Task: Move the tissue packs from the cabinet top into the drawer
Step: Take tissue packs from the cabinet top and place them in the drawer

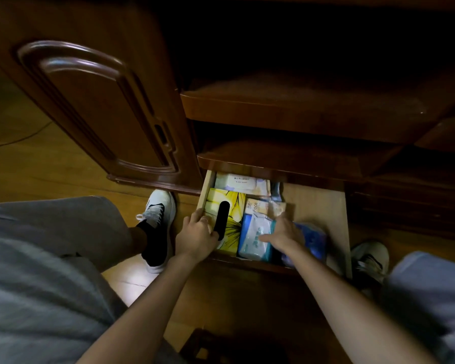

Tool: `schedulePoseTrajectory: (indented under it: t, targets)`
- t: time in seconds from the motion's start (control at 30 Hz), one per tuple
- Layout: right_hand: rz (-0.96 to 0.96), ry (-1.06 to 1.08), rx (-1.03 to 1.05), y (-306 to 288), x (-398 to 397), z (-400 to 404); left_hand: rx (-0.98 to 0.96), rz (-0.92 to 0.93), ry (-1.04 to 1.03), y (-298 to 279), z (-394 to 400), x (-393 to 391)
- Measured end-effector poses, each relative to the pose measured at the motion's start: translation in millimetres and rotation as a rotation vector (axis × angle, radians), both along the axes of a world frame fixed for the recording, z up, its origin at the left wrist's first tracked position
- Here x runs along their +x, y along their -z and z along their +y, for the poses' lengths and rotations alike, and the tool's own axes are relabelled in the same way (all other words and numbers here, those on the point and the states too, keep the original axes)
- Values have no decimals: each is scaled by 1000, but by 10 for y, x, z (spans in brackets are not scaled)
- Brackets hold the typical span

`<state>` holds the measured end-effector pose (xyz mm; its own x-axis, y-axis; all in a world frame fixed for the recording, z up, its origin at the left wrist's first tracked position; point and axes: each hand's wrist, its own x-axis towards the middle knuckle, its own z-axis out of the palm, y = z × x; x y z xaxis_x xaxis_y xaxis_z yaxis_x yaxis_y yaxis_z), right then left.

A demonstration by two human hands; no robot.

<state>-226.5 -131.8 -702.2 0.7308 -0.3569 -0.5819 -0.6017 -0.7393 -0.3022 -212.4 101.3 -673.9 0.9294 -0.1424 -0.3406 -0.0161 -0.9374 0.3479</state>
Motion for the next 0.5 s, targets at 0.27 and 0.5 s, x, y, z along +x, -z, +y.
schedulePoseTrajectory:
  t: [0.27,0.5]
  targets:
    - [-157,235,771,-588,359,-107,-398,183,-143,-122,-346,10]
    - [-36,219,942,-508,359,-145,-975,272,-663,-237,-253,379]
